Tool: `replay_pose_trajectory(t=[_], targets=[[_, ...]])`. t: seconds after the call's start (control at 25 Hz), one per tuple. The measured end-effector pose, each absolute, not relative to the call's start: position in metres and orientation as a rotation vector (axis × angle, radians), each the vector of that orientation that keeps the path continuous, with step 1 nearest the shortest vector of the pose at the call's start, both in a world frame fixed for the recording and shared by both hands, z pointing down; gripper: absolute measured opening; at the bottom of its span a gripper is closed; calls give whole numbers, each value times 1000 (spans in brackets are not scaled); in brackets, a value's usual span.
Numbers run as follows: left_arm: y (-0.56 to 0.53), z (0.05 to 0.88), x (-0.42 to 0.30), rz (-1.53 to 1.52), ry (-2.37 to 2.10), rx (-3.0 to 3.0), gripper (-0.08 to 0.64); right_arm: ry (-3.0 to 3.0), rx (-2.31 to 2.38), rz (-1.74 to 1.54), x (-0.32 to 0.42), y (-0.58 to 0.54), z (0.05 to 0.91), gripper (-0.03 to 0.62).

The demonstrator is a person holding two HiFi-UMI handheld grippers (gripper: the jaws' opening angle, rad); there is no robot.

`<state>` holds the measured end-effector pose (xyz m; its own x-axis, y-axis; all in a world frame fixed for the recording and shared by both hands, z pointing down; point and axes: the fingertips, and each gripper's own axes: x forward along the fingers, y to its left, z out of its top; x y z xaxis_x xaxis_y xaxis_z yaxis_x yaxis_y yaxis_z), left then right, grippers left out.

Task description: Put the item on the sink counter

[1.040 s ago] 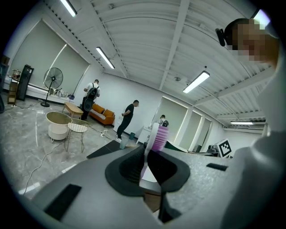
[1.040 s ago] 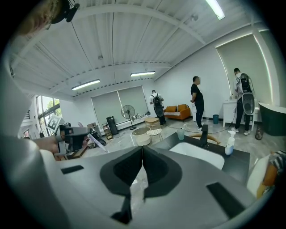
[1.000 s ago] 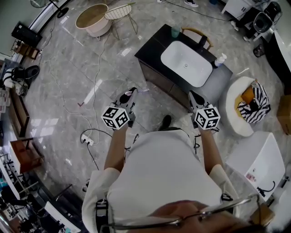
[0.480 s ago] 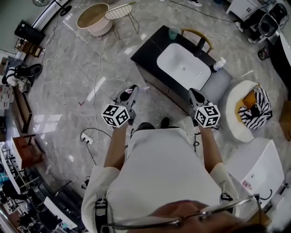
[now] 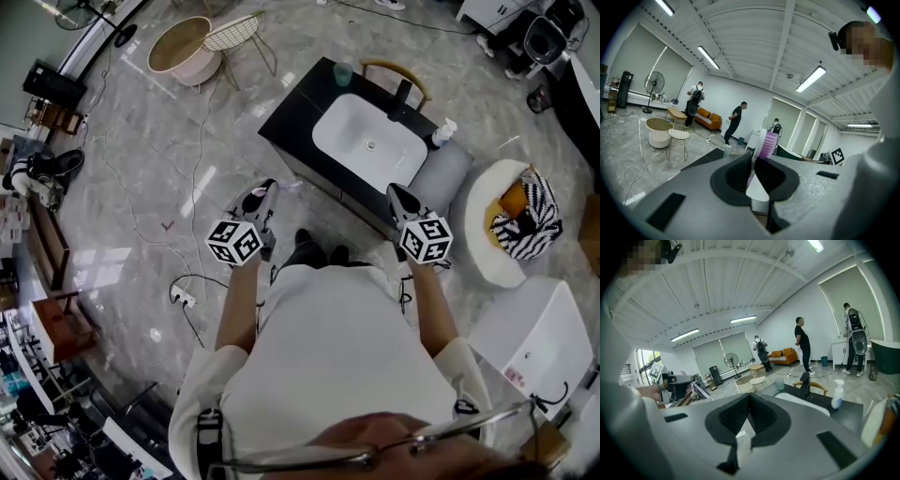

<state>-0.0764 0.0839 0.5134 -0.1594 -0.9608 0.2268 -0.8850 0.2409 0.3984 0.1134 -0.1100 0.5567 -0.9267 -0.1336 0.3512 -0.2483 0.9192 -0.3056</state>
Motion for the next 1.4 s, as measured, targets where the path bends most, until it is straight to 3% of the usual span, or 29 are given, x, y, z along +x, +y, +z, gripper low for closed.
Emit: replay_pose_trajectory(t=[1.4], targets=[[-121,542,-258,-134,-1702,2031,28,-2636,704,473,-27,-210,556,6]])
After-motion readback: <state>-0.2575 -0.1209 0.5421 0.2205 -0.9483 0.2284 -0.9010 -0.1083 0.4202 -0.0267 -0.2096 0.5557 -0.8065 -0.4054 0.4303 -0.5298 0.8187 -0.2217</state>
